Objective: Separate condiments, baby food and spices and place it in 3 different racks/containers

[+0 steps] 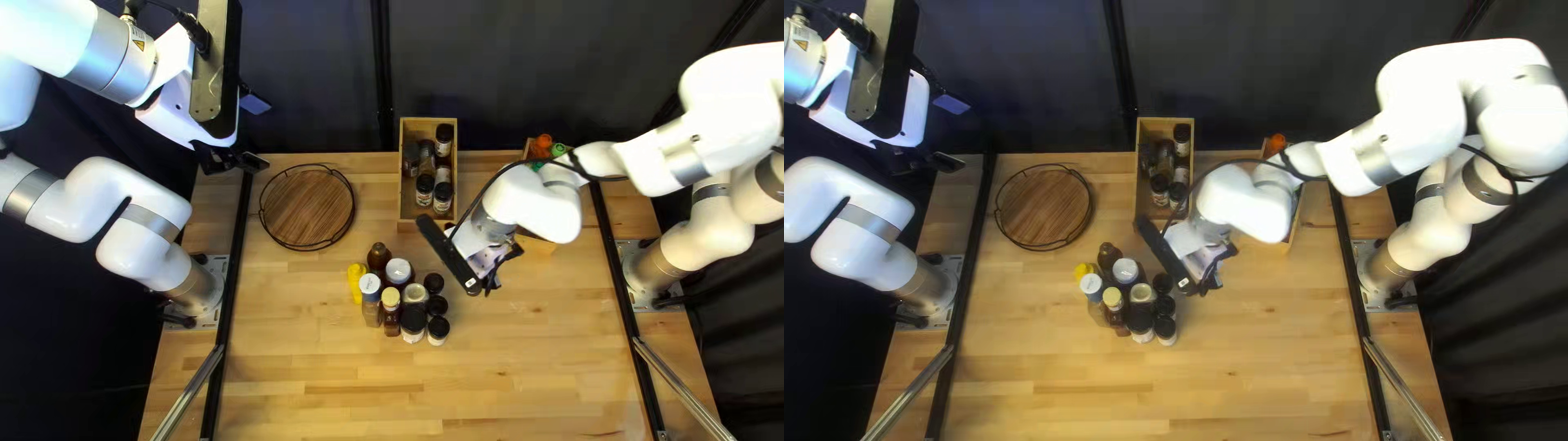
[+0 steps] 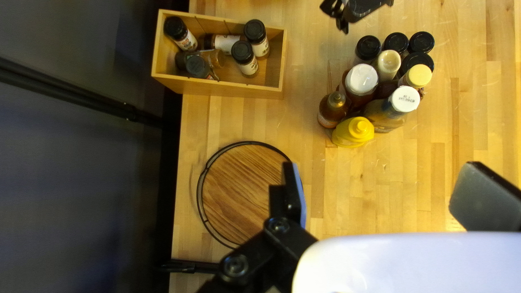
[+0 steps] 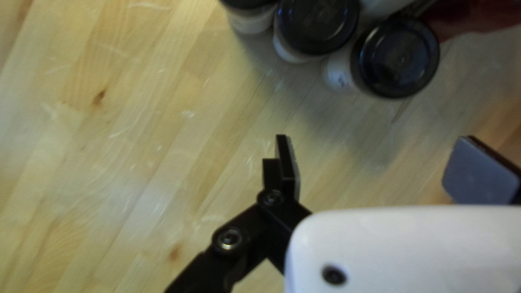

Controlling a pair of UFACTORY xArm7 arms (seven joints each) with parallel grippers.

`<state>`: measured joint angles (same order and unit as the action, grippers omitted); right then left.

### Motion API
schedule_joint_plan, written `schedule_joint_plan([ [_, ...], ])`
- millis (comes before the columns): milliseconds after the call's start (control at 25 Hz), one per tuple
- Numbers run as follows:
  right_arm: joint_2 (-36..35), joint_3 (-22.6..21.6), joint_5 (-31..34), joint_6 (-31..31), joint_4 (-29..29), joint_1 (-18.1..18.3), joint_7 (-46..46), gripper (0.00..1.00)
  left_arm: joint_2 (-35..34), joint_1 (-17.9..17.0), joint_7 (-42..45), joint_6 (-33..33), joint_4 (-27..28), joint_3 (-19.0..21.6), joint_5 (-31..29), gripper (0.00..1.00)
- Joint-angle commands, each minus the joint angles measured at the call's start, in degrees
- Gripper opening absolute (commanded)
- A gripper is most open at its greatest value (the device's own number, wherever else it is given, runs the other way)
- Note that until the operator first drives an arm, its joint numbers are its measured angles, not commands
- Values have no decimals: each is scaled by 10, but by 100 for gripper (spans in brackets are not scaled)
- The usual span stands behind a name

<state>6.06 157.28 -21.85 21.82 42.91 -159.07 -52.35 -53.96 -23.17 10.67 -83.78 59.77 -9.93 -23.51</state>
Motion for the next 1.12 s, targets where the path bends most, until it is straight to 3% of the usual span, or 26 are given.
schedule_joint_plan([
  [40, 32, -2, -5, -22, 16, 1, -12, 100, 0, 0, 0, 0, 0, 0, 0, 100],
  [400, 61, -5, -8, -36, 39, 1, -22, 97, 0, 0, 0, 0, 0, 0, 0, 100],
  [440, 61, -5, -8, -36, 38, 1, -21, 84, 0, 0, 0, 0, 0, 0, 0, 100],
  [520, 59, -5, -8, -36, 38, 1, -21, 4, 0, 0, 0, 0, 0, 0, 0, 100],
  [880, 3, -10, -27, -31, -2, 6, -25, 1, 0, 0, 0, 0, 0, 0, 0, 100],
  [1120, -85, 13, -16, 45, -8, 29, -1, 0, 0, 0, 0, 0, 0, 0, 0, 100],
])
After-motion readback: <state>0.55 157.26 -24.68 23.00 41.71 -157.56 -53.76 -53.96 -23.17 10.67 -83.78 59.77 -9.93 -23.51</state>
